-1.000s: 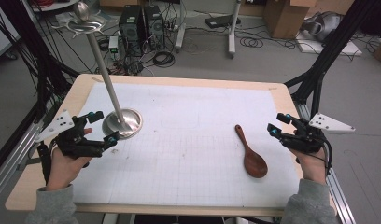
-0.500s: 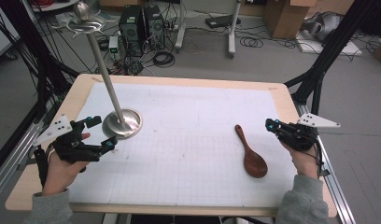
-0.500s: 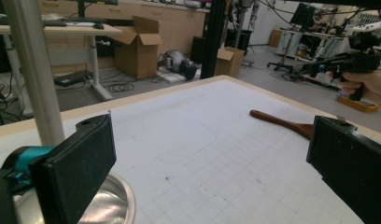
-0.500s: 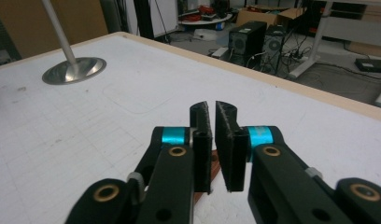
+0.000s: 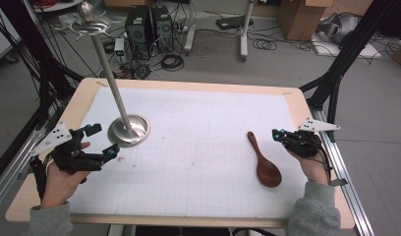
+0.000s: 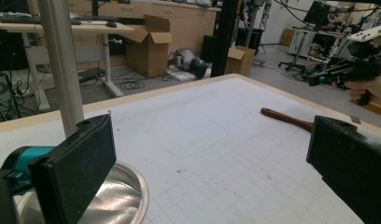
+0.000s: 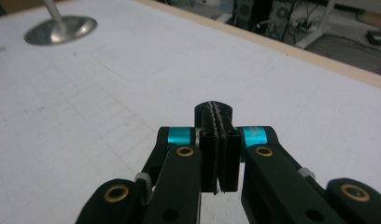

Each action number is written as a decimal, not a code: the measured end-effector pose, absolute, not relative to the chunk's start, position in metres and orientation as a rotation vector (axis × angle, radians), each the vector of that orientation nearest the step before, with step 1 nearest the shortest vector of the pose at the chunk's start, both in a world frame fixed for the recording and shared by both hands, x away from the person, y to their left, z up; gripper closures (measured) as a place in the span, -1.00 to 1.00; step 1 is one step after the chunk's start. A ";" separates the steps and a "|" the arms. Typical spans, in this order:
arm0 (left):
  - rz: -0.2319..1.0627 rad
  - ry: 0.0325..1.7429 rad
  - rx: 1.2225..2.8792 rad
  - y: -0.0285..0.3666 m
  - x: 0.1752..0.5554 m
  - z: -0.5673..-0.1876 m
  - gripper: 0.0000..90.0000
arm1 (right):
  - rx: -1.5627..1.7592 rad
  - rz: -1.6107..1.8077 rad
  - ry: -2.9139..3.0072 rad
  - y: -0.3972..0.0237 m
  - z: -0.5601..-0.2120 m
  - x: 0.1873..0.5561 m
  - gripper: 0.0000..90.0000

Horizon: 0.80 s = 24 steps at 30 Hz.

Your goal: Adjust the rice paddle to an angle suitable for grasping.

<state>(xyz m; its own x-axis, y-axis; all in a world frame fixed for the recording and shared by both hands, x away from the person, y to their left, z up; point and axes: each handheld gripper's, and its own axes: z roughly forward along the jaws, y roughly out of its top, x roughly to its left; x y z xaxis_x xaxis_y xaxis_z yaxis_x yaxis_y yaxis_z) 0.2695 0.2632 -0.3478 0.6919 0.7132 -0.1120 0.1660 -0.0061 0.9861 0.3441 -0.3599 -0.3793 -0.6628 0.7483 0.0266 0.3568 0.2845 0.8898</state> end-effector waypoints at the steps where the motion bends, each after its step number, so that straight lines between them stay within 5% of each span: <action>1: 0.504 0.747 1.550 0.263 0.269 -0.348 -0.96 | 0.999 1.325 2.174 -0.359 -0.381 0.345 0.98; 24: 0.499 0.758 1.576 0.260 0.270 -0.351 -0.96 | 1.100 1.191 2.331 -0.346 -0.423 0.371 0.98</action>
